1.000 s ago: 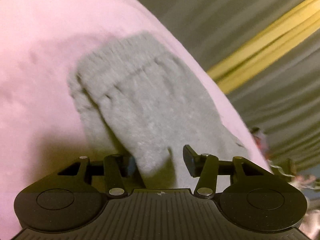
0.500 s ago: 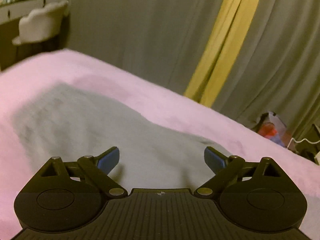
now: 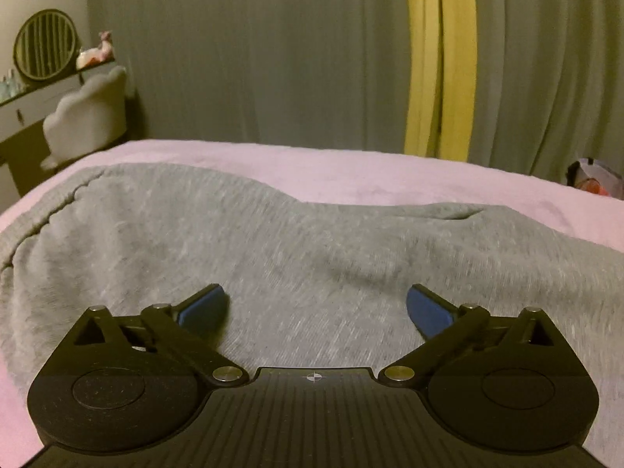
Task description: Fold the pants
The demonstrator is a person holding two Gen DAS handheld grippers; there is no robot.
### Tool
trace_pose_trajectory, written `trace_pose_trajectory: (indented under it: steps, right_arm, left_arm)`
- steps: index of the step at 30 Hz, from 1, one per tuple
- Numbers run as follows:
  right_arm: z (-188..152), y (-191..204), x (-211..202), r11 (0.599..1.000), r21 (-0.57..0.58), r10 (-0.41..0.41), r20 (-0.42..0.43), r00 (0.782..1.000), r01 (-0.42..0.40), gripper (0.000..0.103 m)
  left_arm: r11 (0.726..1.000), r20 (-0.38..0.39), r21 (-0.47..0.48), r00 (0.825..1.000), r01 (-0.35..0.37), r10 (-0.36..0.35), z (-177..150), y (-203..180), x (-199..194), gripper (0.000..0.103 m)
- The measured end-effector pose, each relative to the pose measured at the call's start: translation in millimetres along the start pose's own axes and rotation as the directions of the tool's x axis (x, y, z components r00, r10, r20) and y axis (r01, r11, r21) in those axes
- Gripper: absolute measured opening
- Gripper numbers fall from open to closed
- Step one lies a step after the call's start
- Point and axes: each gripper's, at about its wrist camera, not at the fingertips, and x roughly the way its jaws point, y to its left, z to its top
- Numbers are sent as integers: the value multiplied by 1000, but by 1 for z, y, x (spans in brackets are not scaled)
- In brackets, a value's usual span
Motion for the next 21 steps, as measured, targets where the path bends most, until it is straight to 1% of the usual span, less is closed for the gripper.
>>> trace_pose_trajectory:
  steps: [1,2,3,5,6,7,9,10,11,12,13,14,16,17,18,19,20,21]
  right_arm:
    - [5,-8,-2,998,28,54,9,998,-54,40]
    - [10,-12,1,995,29,100,3,995,-100,70]
    - [14,-12,1,995,6,103,-4,995,-103,83]
    - [18,-8,1,997,-56,55,39,998,-53,87]
    - [20,-8,3,997,-68,47,41,998,-45,93]
    - [24,-9,10,996,-64,61,19,998,-60,96]
    - [26,-15,27,996,-29,81,-98,992,-84,97]
    - [26,-19,35,995,3,95,-142,985,-95,93]
    - [24,-25,38,990,45,137,-168,976,-131,68]
    - [22,-28,37,984,69,174,-164,971,-165,32]
    - [20,-28,32,986,53,167,-146,975,-161,16]
    - [18,-29,26,984,30,176,-127,976,-173,9]
    - [13,-27,16,975,3,220,-125,967,-222,8]
    - [10,-23,11,974,-26,223,-120,967,-227,8]
    - [9,-17,-1,969,-60,233,-98,968,-240,7]
    - [11,-12,-15,961,-89,257,-58,965,-262,7]
    - [10,-7,-34,935,-121,336,-1,942,-333,7]
    - [8,-3,-50,892,-154,434,34,900,-424,7]
  left_arm:
    - [1000,3,5,1000,-3,3,-1,0,-1,103]
    - [1000,7,11,1000,-7,7,-8,-9,-5,103]
    - [1000,9,14,1000,-10,10,-8,-9,-5,103]
    - [1000,8,12,1000,-9,8,-9,-11,-5,103]
    - [1000,7,9,1000,-6,5,-9,-11,-5,103]
    - [1000,6,5,1000,-3,2,-9,-10,-4,103]
    - [1000,4,-1,1000,3,-3,-9,-9,-5,103]
    - [1000,3,-3,1000,5,-5,-9,-10,-2,103]
    - [1000,3,-4,1000,6,-6,-9,-9,-2,103]
    - [1000,2,-5,1000,7,-7,-9,-10,-2,103]
    - [1000,2,-4,1000,6,-6,-9,-10,-2,103]
    - [1000,3,-4,1000,5,-5,-9,-10,-2,103]
    - [1000,3,-3,1000,4,-4,-9,-10,-2,103]
    - [1000,3,-4,1000,5,-5,-9,-10,-2,103]
    - [1000,3,-5,1000,6,-6,-9,-9,-2,103]
    - [1000,3,-5,1000,6,-6,-9,-9,-2,103]
    - [1000,3,-5,1000,6,-6,-9,-9,-2,103]
    - [1000,2,-5,1000,6,-6,-9,-9,-2,103]
